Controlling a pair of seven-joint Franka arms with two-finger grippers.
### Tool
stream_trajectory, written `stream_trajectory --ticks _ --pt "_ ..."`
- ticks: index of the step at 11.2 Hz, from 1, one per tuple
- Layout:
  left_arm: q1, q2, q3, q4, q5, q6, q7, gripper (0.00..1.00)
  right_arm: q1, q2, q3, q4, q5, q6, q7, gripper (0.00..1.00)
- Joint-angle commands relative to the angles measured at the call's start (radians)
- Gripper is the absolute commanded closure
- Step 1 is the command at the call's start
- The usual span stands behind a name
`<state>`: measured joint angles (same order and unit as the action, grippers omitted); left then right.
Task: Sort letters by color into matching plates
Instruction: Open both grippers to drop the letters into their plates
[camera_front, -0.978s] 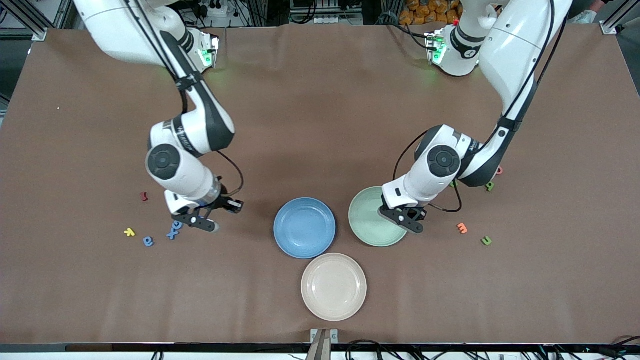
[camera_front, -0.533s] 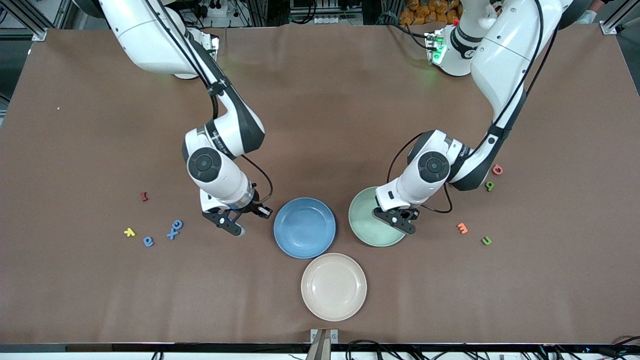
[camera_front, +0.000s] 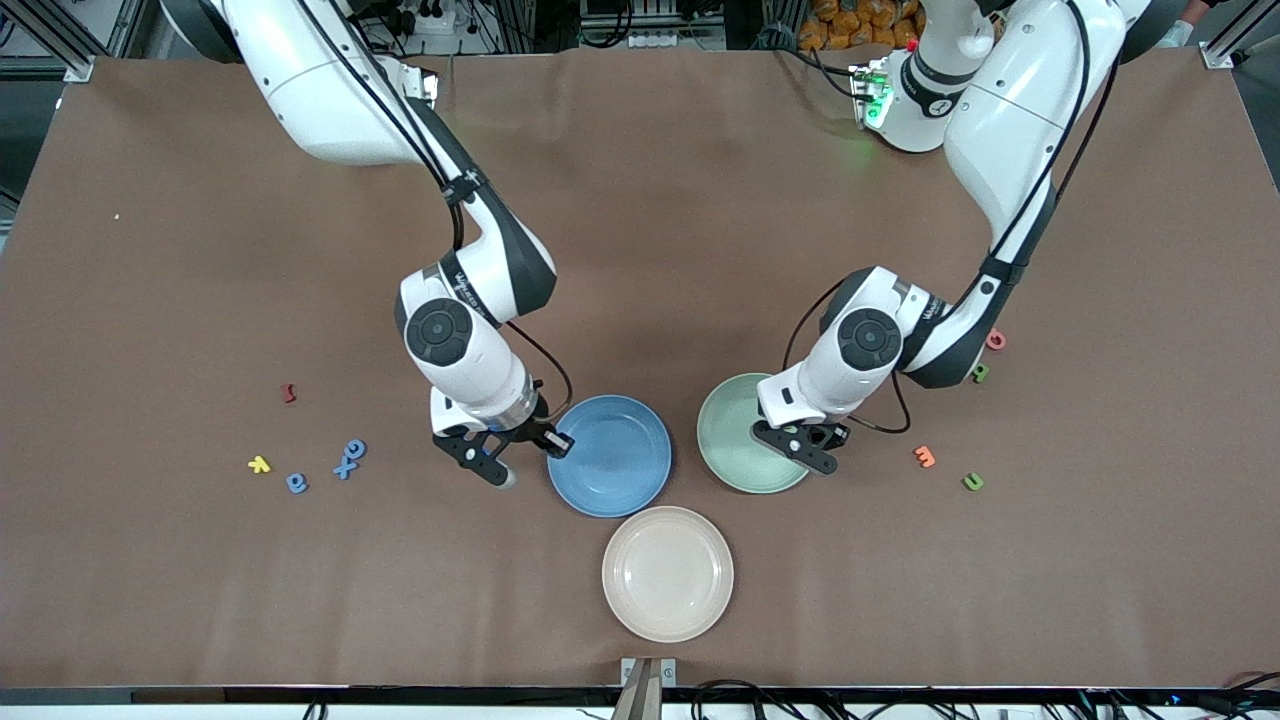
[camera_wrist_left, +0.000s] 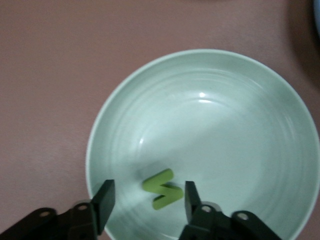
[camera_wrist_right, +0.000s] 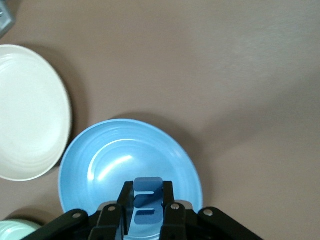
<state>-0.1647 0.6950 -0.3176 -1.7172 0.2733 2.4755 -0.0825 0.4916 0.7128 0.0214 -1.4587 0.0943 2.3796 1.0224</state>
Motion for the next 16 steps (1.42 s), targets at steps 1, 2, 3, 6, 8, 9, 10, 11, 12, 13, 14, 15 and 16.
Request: stream_trajectory --ticks 1,2,3,6,8,9,10,11,12,13,14,15,16 --pt "0.019 -0.04 0.011 0.01 0.044 -0.01 -0.007 0.0 0.041 0.05 0.005 0.049 -0.01 0.072 0.021 0.86" --pt "0.03 -0.054 0.012 0.008 0.044 -0.016 -0.006 0.0 0.05 0.057 0.005 0.055 -0.011 0.073 0.019 0.86" --pt "0.049 -0.069 0.012 0.01 0.043 -0.033 -0.003 0.0 0.056 0.065 0.005 0.058 -0.01 0.073 0.016 0.67" --pt "0.072 -0.12 0.014 0.011 0.027 -0.101 -0.005 0.0 0.055 0.068 0.005 0.055 -0.01 0.063 -0.016 0.0" --pt "0.102 -0.135 0.015 0.011 -0.02 -0.115 -0.002 0.0 0.044 0.054 -0.001 0.051 -0.015 0.003 -0.097 0.0" --pt "0.105 -0.143 0.031 0.011 -0.029 -0.124 0.006 0.0 0.03 0.044 -0.009 0.05 -0.013 -0.058 -0.155 0.0" --pt "0.105 -0.146 0.049 0.011 -0.031 -0.136 0.063 0.0 0.022 0.036 -0.043 0.05 -0.007 -0.118 -0.206 0.0" --pt "0.115 -0.149 0.058 0.007 -0.034 -0.138 0.148 0.0 0.025 0.031 -0.104 0.049 -0.002 -0.175 -0.223 0.0" --pt "0.131 -0.153 0.066 0.001 -0.039 -0.139 0.237 0.0 0.016 0.018 -0.122 0.047 0.001 -0.212 -0.238 0.0" --pt "0.142 -0.155 0.075 -0.008 -0.039 -0.141 0.298 0.0 -0.01 -0.002 -0.15 0.047 0.002 -0.255 -0.239 0.0" --pt "0.145 -0.167 0.089 -0.033 -0.04 -0.142 0.332 0.0 -0.021 -0.021 -0.181 0.047 0.002 -0.278 -0.239 0.0" --pt "0.145 -0.175 0.095 -0.05 -0.048 -0.15 0.336 0.0 -0.04 -0.041 -0.205 0.046 0.001 -0.295 -0.239 0.0" --pt "0.146 -0.181 0.098 -0.062 -0.051 -0.164 0.334 0.0 -0.068 -0.055 -0.227 0.046 0.001 -0.312 -0.239 0.0"
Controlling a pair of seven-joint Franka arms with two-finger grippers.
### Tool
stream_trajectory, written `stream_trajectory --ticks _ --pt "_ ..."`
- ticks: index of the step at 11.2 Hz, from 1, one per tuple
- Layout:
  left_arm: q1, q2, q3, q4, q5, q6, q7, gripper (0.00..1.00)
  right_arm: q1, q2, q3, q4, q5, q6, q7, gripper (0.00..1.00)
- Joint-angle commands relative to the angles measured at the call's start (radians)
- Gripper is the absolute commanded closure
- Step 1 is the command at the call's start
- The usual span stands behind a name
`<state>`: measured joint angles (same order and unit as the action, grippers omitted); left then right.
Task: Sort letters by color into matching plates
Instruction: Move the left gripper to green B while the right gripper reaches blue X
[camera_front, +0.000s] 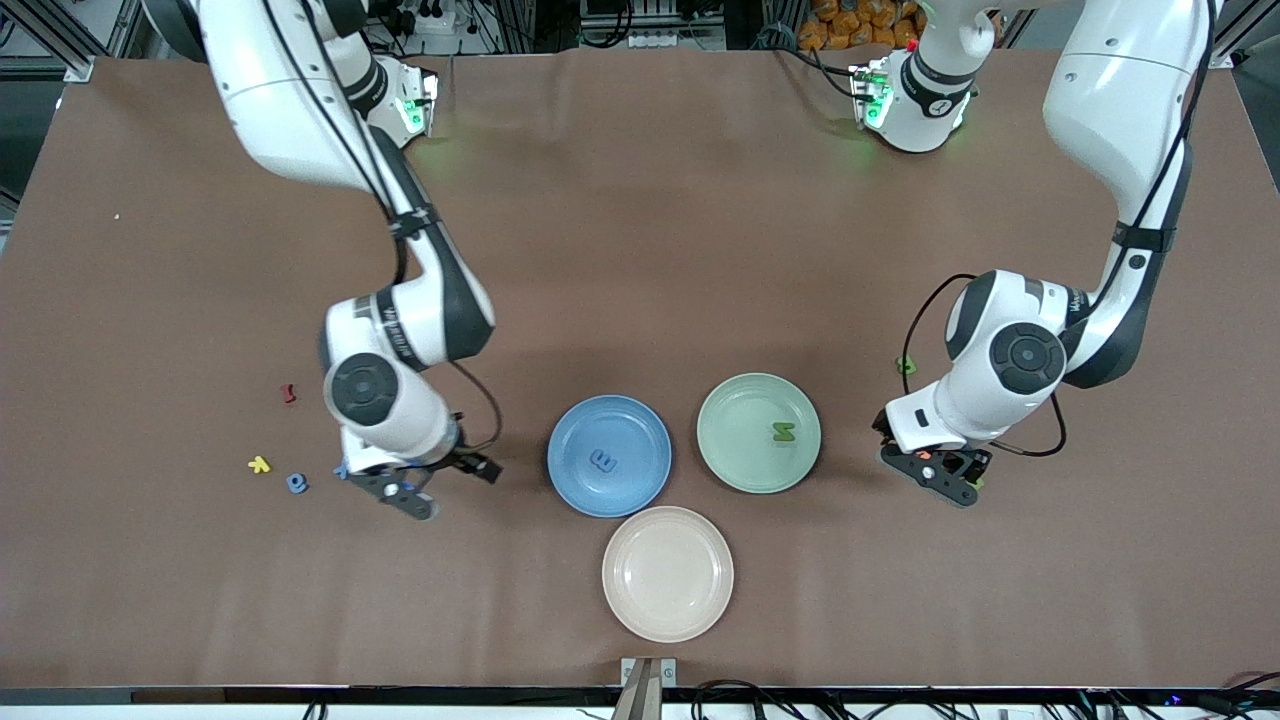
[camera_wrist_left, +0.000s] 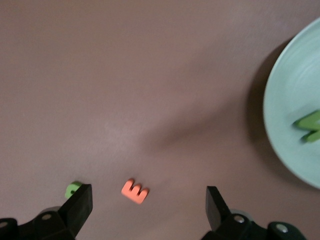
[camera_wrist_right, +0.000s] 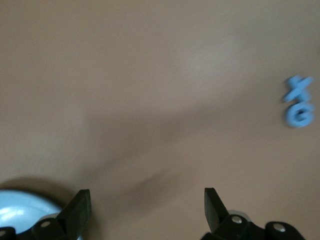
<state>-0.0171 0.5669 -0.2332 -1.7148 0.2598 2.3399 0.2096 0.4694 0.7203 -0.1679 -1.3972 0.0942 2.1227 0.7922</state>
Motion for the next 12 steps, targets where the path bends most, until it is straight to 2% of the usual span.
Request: stream_trajectory --ticks 1,4,5,7,8,10,12 --pt "0.003 -0.059 0.018 -0.083 -0.037 -0.039 0.033 0.0 -0.084 -0.074 -0.042 -0.017 0.002 -0.07 -0.008 0.0" --pt "0.019 -0.079 0.041 -0.138 -0.06 -0.039 0.037 0.0 -0.168 -0.117 -0.041 -0.061 0.012 -0.078 0.018 0.0" --pt "0.023 -0.09 0.043 -0.158 -0.071 -0.036 0.022 0.0 -0.199 -0.12 -0.042 -0.077 0.066 -0.066 0.033 0.0" --pt "0.023 -0.108 0.046 -0.204 -0.114 -0.03 -0.03 0.0 -0.256 -0.116 -0.041 -0.085 0.093 -0.04 0.015 0.0" --pt "0.023 -0.12 0.046 -0.236 -0.114 -0.008 -0.051 0.0 -0.285 -0.108 -0.036 -0.095 0.093 -0.014 -0.011 0.0" --pt "0.025 -0.148 0.058 -0.359 -0.114 0.149 -0.053 0.0 -0.32 -0.095 -0.021 -0.135 0.093 0.034 -0.136 0.0" --pt "0.035 -0.16 0.061 -0.399 -0.116 0.168 -0.082 0.0 -0.363 -0.094 0.025 -0.18 0.094 0.071 -0.29 0.0"
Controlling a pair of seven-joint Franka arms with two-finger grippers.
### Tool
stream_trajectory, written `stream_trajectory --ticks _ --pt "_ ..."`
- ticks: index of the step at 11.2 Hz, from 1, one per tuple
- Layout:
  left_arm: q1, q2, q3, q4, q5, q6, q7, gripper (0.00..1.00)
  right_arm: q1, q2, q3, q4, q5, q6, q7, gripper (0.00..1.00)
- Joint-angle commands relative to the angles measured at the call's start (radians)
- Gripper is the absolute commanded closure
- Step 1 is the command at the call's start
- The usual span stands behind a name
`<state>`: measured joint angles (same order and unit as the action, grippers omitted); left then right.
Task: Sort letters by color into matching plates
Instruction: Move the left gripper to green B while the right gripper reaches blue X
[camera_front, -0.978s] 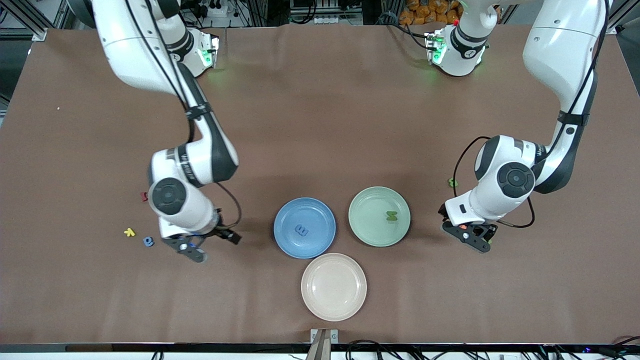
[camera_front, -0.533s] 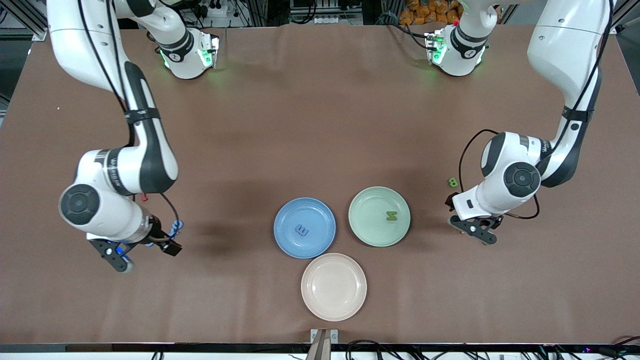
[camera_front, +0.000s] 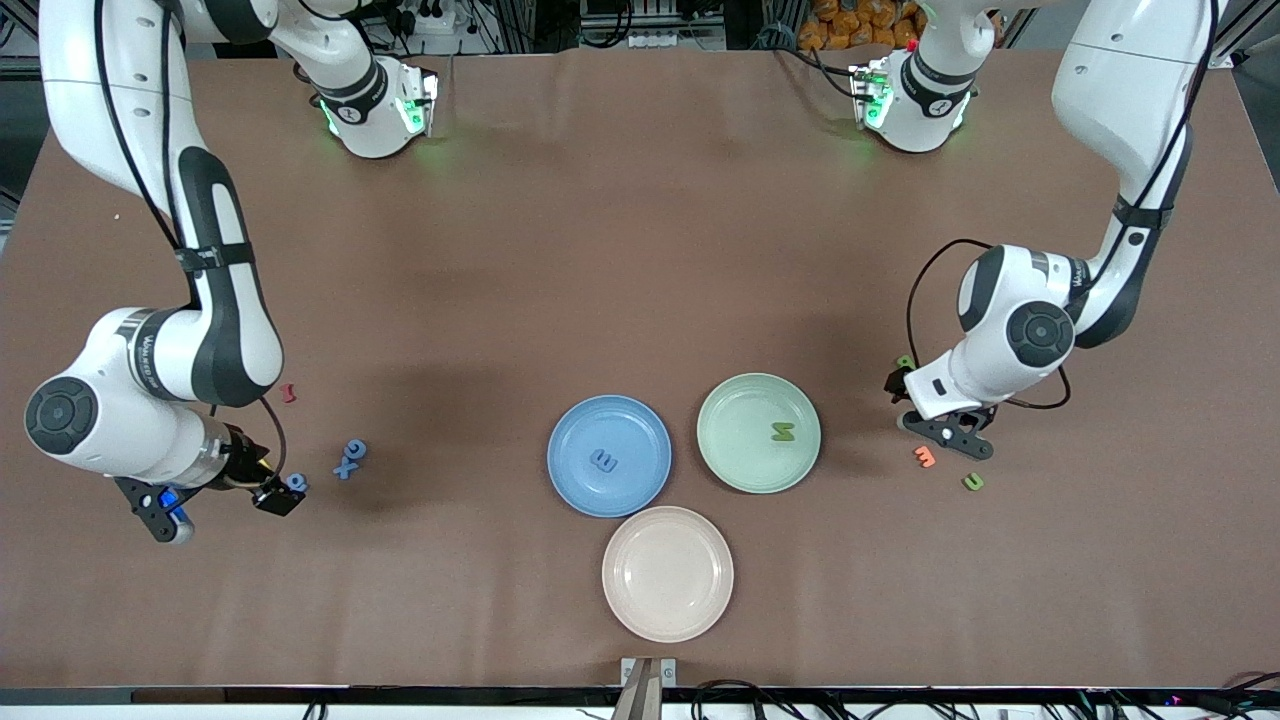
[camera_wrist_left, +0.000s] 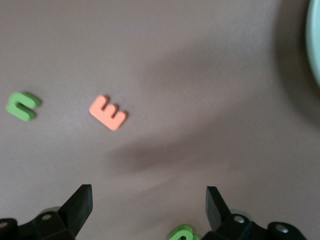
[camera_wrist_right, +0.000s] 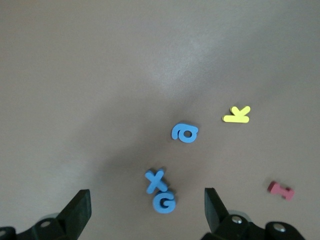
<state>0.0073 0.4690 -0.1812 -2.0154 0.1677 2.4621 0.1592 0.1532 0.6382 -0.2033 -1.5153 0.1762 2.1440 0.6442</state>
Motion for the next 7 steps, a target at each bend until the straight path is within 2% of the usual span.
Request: stream_trajectory --ticks 1,4,7 --pt "0.013 -0.065 0.009 -0.12 -0.022 0.047 -0.082 0.0 -0.055 -0.012 0.071 -0.072 0.011 0.062 -0.162 0.0" --pt "0.006 -0.075 -0.001 -0.169 -0.022 0.048 -0.263 0.0 -0.054 0.008 0.1 -0.112 0.011 0.108 -0.219 0.0" --pt "-0.006 -0.102 -0.001 -0.212 -0.022 0.048 -0.395 0.0 -0.054 0.018 0.122 -0.198 0.003 0.224 -0.258 0.0"
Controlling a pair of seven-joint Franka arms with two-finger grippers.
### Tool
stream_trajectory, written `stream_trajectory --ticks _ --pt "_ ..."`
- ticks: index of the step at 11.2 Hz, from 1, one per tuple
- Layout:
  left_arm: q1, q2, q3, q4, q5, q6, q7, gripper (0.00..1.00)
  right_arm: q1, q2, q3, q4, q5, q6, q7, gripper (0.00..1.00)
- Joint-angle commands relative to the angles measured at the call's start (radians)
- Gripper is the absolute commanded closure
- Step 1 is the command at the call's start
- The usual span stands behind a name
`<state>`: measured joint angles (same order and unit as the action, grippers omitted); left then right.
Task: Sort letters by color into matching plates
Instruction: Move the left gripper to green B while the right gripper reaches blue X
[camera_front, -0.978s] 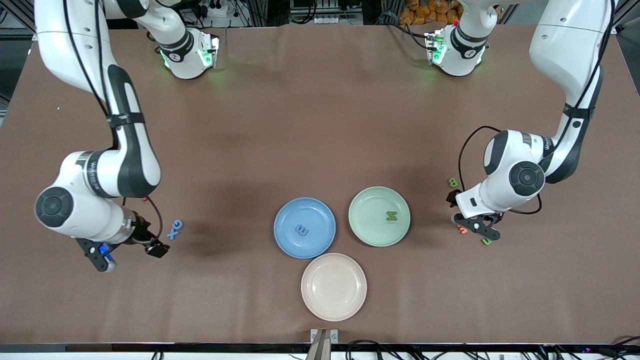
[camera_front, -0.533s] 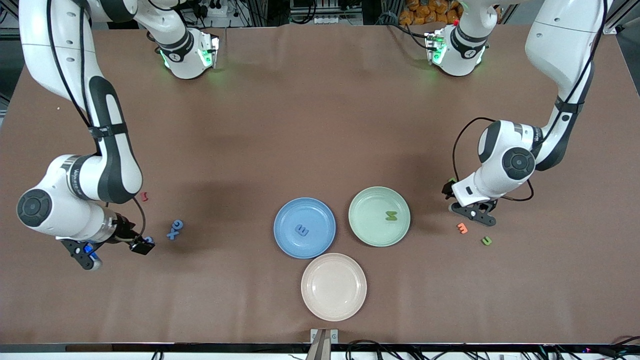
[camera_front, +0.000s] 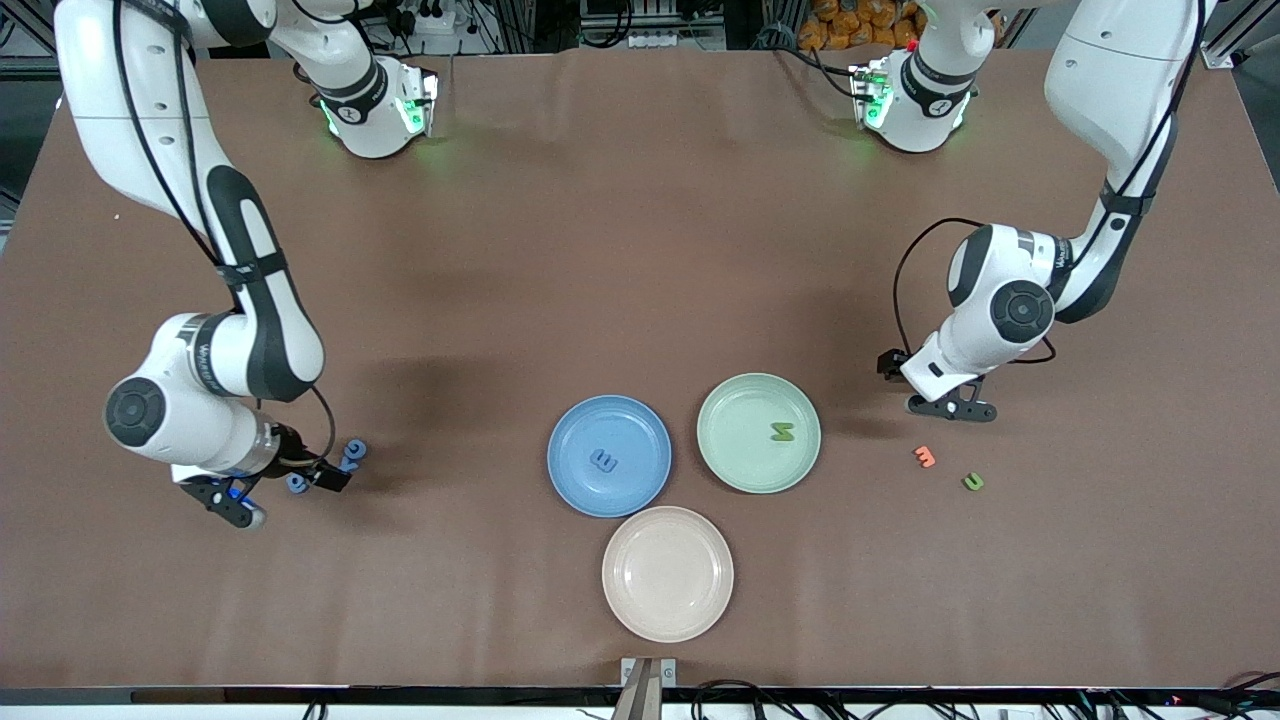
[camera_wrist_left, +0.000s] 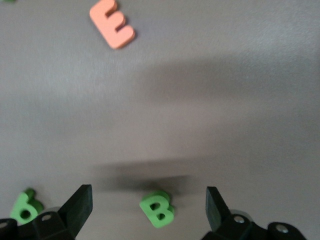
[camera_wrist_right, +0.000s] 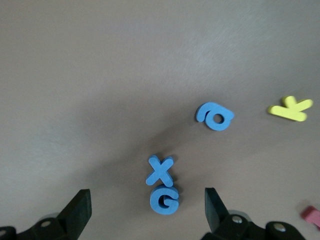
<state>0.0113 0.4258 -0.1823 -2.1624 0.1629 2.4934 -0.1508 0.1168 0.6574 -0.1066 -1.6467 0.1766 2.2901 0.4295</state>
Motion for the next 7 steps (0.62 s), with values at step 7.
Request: stream_trajectory --ticks 7 --pt "-0.01 -0.051 0.007 -0.097 -0.013 0.036 -0.093 0.07 -0.014 0.041 0.025 -0.084 -0.028 0.149 -0.06 0.05"
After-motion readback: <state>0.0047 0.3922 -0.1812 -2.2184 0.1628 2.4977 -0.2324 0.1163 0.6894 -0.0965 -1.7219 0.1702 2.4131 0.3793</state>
